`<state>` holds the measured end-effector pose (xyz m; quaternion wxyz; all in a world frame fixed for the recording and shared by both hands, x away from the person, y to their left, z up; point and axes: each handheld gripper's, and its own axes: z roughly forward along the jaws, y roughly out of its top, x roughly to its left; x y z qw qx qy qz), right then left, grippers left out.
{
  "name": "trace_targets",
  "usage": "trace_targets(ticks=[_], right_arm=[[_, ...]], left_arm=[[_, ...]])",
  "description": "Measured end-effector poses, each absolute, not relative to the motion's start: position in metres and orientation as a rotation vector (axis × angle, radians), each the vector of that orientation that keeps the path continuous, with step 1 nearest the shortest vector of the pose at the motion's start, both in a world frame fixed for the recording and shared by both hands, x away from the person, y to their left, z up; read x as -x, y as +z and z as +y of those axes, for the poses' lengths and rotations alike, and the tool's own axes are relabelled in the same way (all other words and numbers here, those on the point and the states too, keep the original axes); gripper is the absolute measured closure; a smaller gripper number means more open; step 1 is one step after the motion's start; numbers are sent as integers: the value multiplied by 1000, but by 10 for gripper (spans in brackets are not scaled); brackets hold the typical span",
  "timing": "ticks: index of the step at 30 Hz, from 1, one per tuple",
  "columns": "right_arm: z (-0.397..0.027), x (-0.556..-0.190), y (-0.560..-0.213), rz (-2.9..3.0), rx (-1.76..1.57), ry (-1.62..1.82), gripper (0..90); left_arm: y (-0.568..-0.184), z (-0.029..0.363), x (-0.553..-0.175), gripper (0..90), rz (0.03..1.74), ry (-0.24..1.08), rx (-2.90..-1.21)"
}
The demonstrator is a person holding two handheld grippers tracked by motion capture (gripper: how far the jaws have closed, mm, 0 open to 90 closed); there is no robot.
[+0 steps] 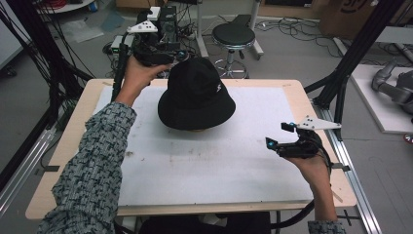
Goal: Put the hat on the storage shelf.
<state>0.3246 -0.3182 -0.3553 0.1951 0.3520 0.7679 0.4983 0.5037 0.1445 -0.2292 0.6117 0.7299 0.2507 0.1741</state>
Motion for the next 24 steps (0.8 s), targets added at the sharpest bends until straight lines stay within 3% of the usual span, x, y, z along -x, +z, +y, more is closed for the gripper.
trace_targets(ticks=[24], right_arm=[[-324,-334,-356,2136,-1019,1431,122]], left_arm=[[-218,193,-479,388,596,432,-1644]])
